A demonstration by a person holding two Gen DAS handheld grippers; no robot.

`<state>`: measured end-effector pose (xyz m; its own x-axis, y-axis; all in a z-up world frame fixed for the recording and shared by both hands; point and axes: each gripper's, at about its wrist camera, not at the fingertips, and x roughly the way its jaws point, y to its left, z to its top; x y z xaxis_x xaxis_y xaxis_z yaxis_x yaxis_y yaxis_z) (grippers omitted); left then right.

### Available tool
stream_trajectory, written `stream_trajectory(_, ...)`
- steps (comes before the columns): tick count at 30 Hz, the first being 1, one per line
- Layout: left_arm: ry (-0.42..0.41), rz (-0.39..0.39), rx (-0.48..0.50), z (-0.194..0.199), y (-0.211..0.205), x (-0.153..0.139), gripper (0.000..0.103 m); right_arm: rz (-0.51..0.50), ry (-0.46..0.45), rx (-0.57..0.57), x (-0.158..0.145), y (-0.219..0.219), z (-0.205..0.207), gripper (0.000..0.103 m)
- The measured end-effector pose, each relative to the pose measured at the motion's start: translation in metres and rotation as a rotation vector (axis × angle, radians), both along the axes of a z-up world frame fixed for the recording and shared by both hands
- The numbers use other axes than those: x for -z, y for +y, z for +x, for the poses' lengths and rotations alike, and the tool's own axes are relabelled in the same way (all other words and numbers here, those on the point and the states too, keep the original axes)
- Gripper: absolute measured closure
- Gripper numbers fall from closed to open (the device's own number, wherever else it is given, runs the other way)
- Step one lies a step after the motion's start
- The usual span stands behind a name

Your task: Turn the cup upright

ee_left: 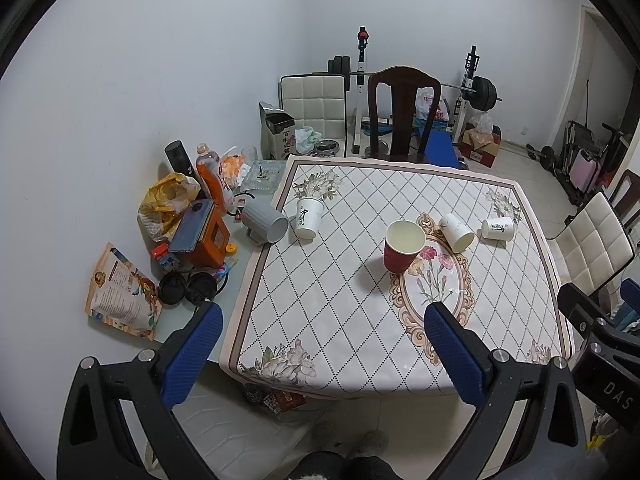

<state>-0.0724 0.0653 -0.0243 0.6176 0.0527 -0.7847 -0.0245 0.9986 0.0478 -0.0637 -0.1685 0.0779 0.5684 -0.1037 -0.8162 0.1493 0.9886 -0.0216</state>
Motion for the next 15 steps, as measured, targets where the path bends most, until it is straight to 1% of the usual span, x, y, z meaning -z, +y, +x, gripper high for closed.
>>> stream_trajectory(15,-0.001,-0.003,0.0,-0.0005,0.0003,0.0003,0.0,0.0,-0.002,0.0,0.0001,-0.0011,-0.0002,0.0)
